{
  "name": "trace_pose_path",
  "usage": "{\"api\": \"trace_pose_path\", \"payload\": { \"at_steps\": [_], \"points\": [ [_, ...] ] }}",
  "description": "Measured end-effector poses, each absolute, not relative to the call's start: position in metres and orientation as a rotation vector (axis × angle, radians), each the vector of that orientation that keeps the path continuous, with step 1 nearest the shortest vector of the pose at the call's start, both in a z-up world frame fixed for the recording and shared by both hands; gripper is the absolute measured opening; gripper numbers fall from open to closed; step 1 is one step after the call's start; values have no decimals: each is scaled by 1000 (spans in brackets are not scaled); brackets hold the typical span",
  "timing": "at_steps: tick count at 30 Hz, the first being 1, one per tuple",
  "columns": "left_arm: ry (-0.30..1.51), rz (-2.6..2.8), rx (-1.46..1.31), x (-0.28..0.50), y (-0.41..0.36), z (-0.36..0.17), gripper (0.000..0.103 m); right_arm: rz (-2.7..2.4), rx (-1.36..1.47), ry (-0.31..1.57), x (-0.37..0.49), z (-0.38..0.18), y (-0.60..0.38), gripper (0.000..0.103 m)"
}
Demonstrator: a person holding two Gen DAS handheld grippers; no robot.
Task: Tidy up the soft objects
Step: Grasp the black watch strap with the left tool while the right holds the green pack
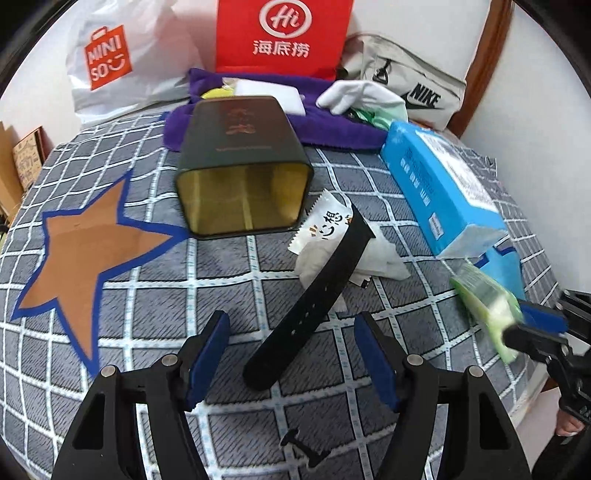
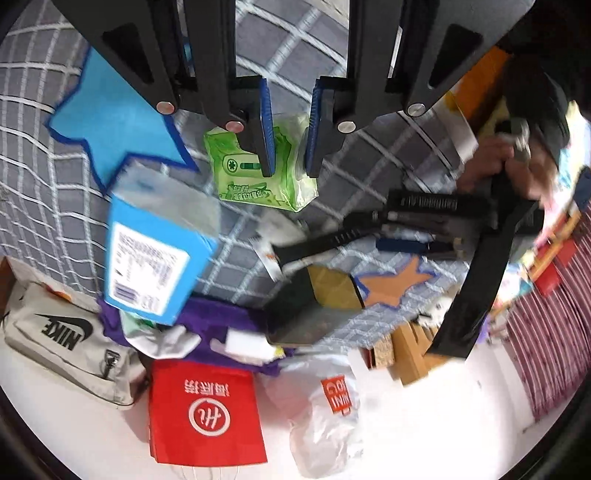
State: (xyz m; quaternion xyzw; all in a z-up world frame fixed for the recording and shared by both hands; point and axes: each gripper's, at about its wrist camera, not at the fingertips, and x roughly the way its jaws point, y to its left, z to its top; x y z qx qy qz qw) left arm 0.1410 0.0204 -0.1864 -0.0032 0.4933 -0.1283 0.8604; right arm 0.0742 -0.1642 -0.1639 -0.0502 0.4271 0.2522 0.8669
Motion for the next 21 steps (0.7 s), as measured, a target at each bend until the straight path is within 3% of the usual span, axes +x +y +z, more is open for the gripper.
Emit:
{"api": "trace_pose_path", "payload": {
  "at_steps": [4, 11, 13, 21],
  "points": [
    [1007, -262, 82, 143, 9, -190, 47, 515, -144, 908, 75, -175, -171, 19],
    [997, -307, 63, 135, 21, -182, 10, 431, -165, 855, 80, -179, -185, 71],
    [1011, -331, 30, 133, 23, -184, 10, 414, -162, 841, 81, -181, -188, 79],
    [1022, -330, 41, 141, 15, -189, 10, 418, -113, 901, 97, -205, -185, 84]
  ]
}}
